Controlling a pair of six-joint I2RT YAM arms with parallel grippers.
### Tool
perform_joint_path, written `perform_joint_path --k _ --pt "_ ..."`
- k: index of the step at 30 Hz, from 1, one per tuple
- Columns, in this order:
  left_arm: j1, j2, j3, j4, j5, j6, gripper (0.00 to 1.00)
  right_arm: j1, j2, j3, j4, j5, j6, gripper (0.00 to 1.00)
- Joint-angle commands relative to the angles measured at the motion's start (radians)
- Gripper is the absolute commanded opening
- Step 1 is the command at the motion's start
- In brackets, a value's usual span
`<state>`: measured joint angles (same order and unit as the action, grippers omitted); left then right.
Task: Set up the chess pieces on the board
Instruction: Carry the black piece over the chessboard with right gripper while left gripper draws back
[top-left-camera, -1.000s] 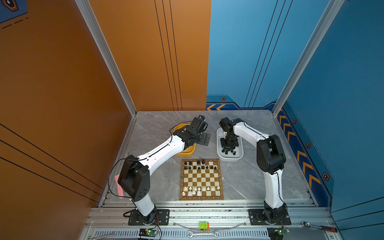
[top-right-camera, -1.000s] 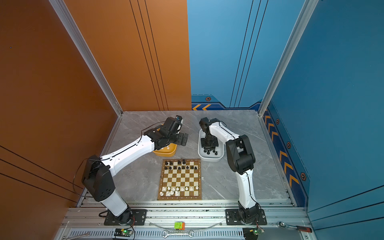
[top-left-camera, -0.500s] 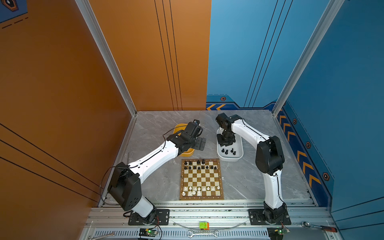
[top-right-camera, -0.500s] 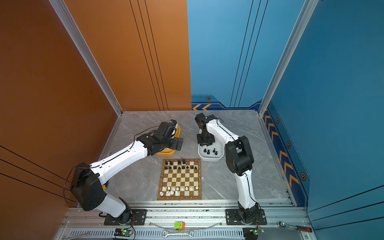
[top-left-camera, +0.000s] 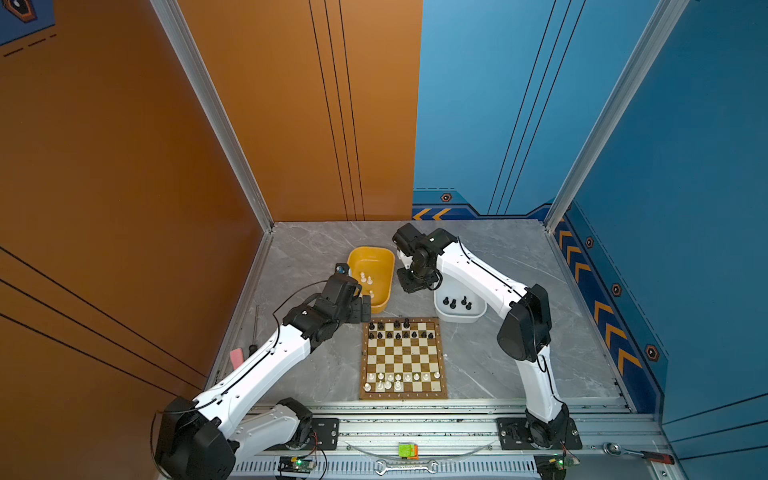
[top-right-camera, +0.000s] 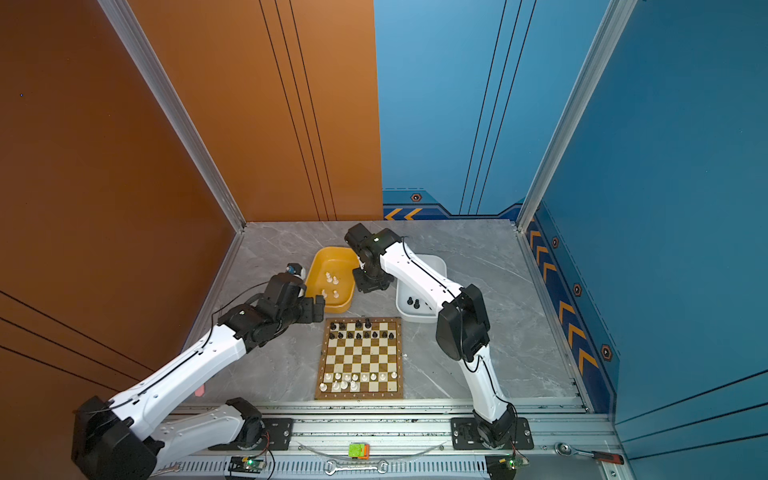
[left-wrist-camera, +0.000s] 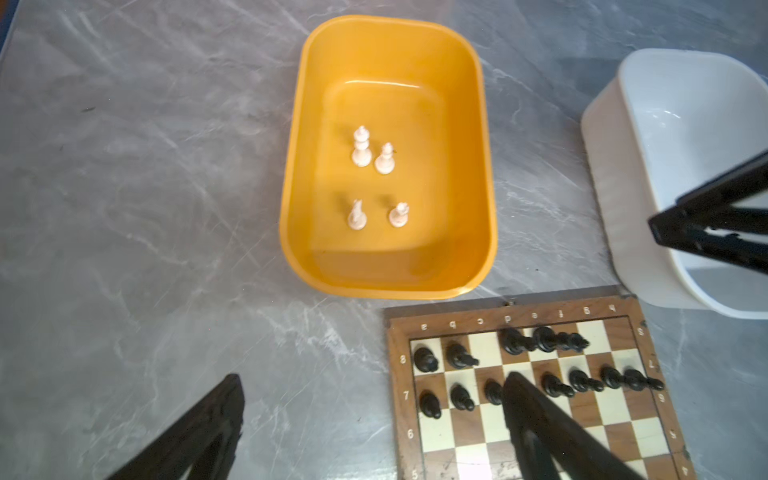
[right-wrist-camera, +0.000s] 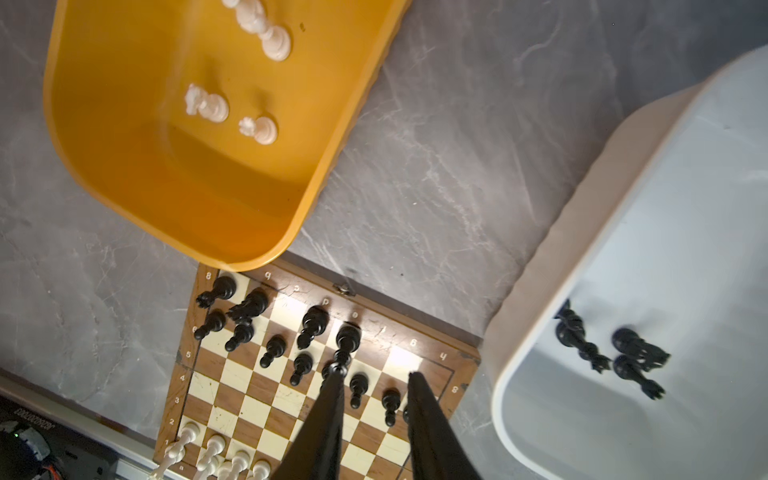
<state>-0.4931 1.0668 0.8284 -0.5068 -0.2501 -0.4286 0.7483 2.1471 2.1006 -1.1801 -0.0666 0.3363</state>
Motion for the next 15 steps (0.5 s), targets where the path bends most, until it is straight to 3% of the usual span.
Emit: perform_joint_path --k 1,15 --pt "0.038 -0.074 -0.053 -0.014 0.014 -0.064 0.98 0.039 0.032 0.020 -0.053 0.000 -0.010 0.29" --pt "0.087 -0.192 -0.100 -0.061 0.076 -0.049 0.98 0.114 0.095 -0.003 -0.051 0.006 0.005 0.27"
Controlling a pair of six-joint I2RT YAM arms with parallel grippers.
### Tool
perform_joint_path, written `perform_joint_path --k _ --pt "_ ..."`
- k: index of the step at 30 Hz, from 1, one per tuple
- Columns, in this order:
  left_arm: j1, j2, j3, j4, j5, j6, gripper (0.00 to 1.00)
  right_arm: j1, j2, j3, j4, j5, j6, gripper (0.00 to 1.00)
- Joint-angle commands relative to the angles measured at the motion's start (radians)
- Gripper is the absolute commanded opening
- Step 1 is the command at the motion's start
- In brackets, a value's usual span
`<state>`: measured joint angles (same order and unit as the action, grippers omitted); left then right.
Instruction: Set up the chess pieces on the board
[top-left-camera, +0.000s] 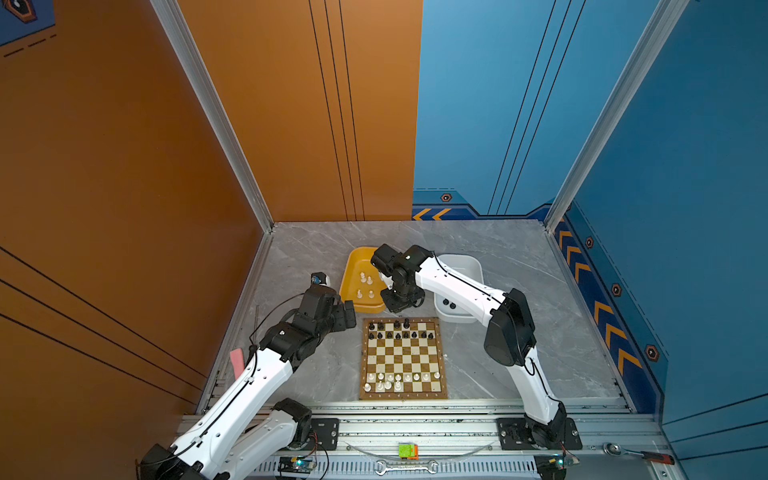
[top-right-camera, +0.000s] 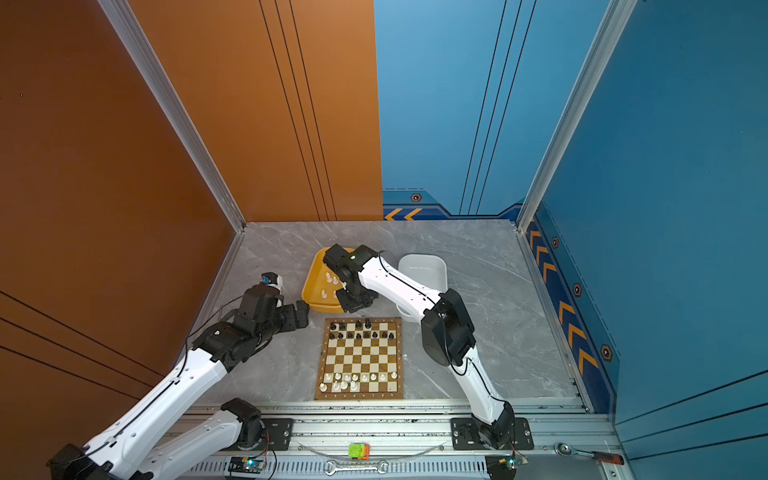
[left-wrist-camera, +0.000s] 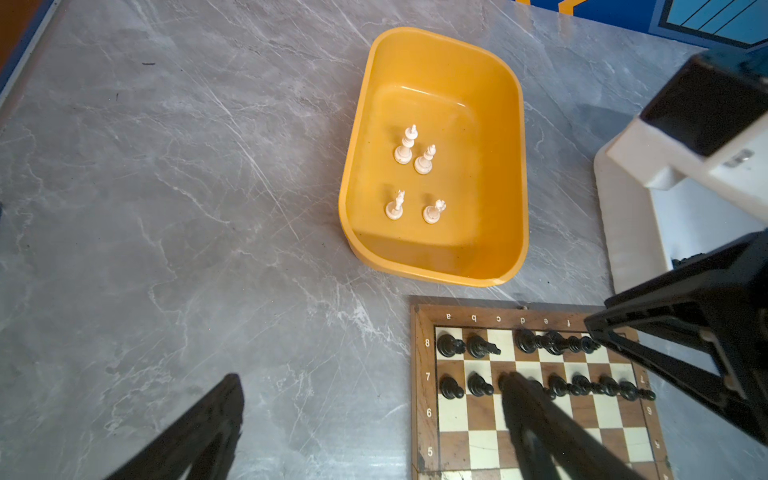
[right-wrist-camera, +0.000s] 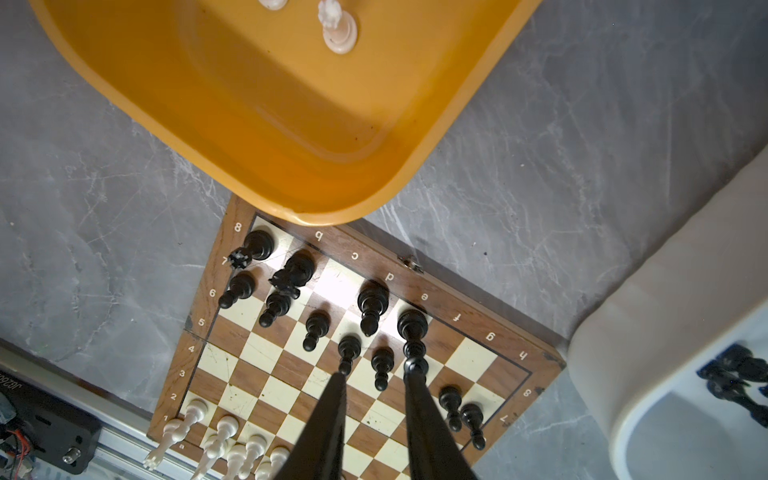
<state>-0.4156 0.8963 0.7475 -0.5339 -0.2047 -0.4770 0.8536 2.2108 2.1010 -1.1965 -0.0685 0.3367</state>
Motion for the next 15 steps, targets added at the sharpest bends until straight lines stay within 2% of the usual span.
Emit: perform_joint_path --k 1,15 --pt "0.011 -0.024 -0.021 -0.036 0.033 0.000 0.98 0.010 0.034 -0.006 -0.034 0.008 0.004 0.27" --pt "0.014 -0.051 -0.014 -0.056 0.039 0.005 0.98 0.021 0.053 -0.083 0.011 -0.005 0.008 0.24"
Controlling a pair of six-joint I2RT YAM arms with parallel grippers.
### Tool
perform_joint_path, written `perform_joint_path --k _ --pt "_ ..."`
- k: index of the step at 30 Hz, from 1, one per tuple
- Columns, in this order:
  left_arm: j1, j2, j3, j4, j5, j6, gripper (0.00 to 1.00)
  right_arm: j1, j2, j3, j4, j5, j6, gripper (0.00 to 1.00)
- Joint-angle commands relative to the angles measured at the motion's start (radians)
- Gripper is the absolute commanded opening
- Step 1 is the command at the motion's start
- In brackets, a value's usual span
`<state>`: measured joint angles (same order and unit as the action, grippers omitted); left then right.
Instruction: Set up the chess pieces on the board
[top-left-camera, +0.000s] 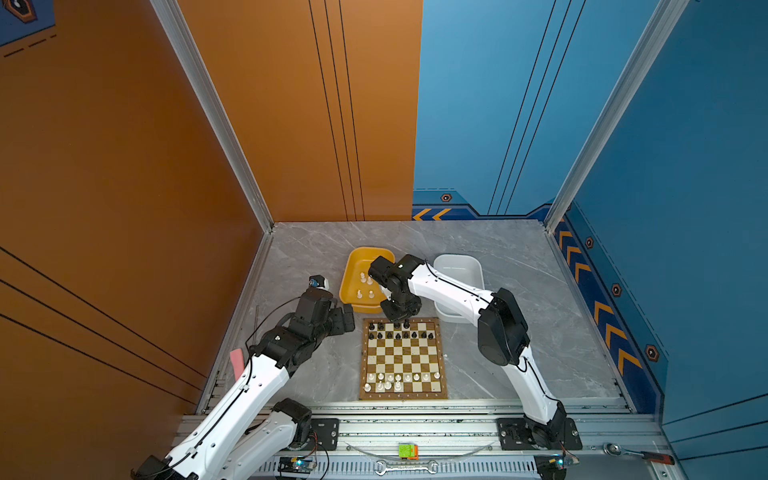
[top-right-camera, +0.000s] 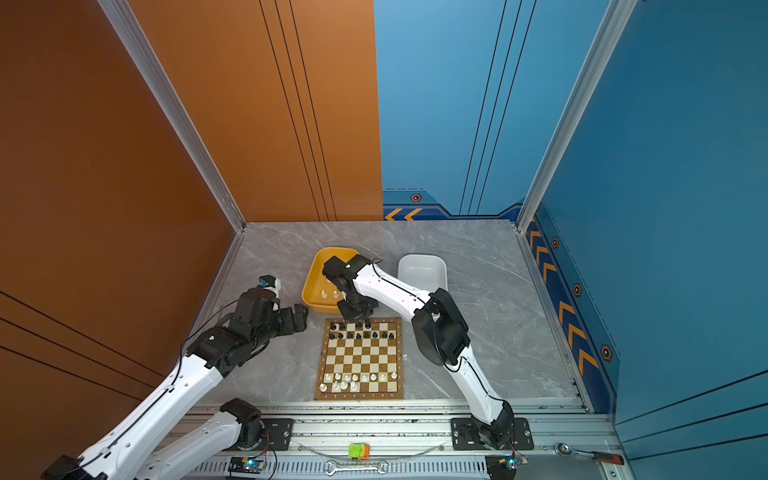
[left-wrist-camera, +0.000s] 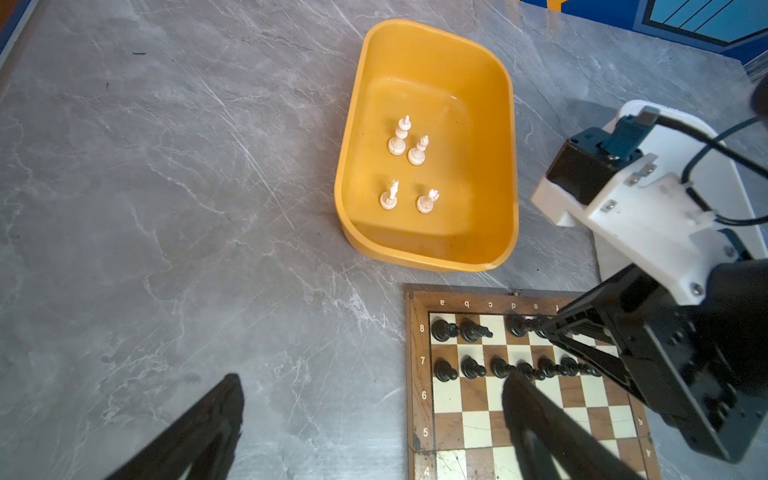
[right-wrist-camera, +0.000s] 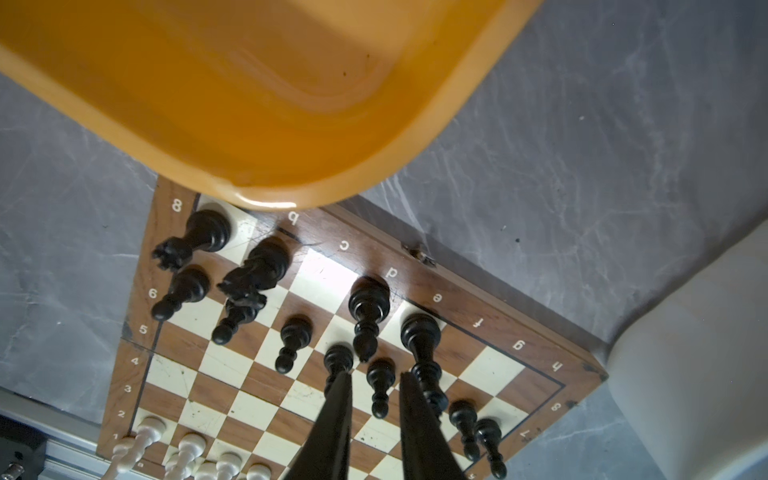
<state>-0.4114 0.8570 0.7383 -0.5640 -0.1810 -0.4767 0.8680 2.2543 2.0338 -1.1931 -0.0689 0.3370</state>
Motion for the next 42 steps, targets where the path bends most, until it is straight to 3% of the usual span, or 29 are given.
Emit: perform_joint_path --k 1,21,28,42 --pt "0.010 -0.013 -0.006 -0.027 0.015 0.005 0.98 0.006 0.010 -0.019 0.010 -0.006 0.008 0.23" --pt "0.011 -0.030 -0.013 -0.043 0.003 -0.018 0.98 0.005 0.044 -0.024 0.038 -0.036 0.006 0.22" --pt "0.011 -0.031 -0.013 -0.043 -0.003 -0.018 0.98 0.001 0.058 -0.010 0.040 -0.038 0.004 0.14" --pt "0.013 -0.047 -0.016 -0.062 -0.014 -0.017 0.98 0.007 0.079 0.032 0.036 -0.073 0.013 0.07"
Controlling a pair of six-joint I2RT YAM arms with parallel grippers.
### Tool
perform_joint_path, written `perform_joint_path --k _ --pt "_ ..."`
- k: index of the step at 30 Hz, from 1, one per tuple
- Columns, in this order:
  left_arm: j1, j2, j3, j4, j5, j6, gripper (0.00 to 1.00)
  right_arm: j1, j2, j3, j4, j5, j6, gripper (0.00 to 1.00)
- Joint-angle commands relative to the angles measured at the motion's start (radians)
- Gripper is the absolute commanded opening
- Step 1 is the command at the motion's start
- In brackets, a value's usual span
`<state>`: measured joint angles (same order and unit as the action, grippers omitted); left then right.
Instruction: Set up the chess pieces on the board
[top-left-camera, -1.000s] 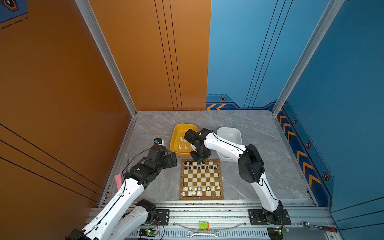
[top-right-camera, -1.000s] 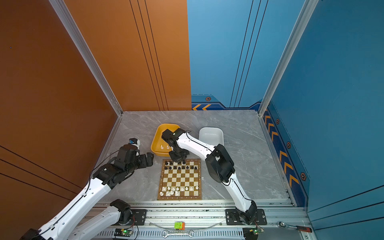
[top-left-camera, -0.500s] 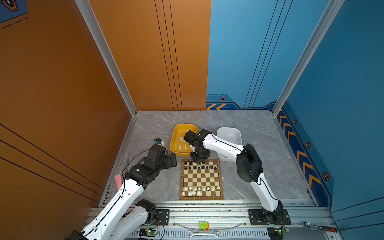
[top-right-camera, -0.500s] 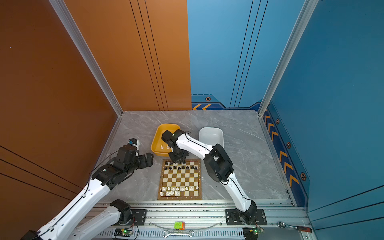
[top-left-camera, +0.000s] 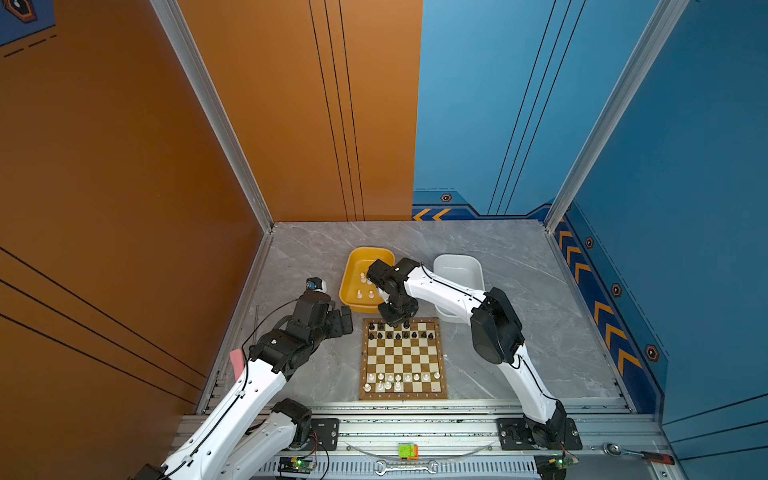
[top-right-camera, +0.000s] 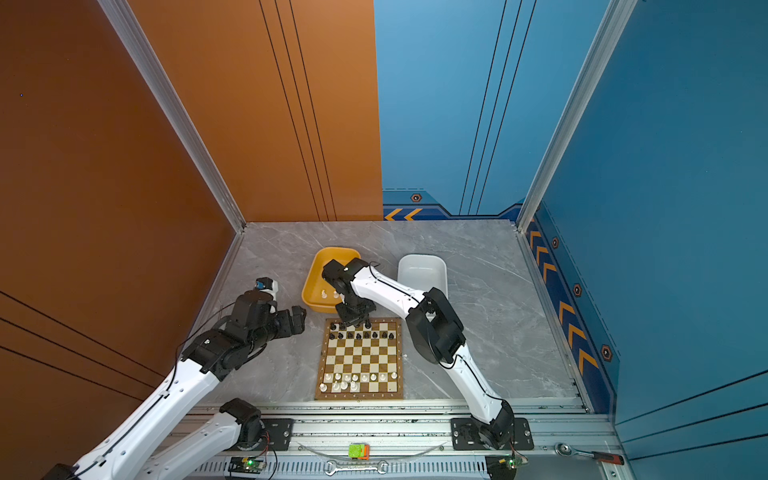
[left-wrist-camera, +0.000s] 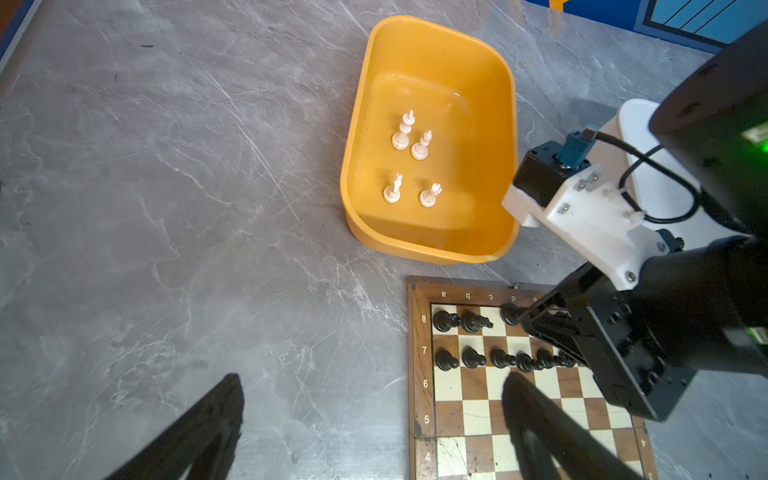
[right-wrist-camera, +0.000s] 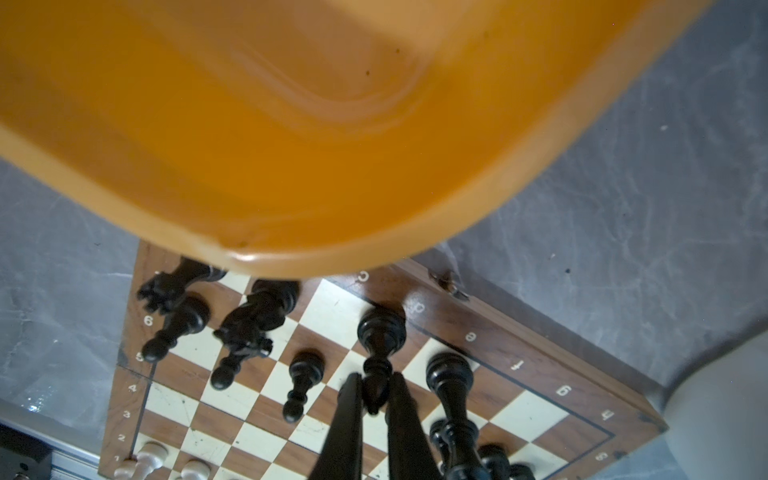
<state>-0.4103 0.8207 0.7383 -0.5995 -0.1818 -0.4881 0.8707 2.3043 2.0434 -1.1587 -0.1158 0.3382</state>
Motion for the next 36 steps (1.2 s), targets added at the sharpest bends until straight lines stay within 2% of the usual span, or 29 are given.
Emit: perform_joint_path --k 1,25,36 --pt "0.012 -0.011 -0.016 -0.026 -0.014 -0.004 0.98 0.006 0.030 0.024 0.001 -0.028 0.013 0.08" --pt "0.048 -0.010 -0.027 -0.016 0.027 0.035 0.98 0.035 0.046 0.057 -0.039 -0.020 0.038 0.09" --pt "0.077 0.020 -0.018 0.007 0.067 0.054 0.98 0.022 0.037 0.078 -0.049 0.001 0.042 0.22"
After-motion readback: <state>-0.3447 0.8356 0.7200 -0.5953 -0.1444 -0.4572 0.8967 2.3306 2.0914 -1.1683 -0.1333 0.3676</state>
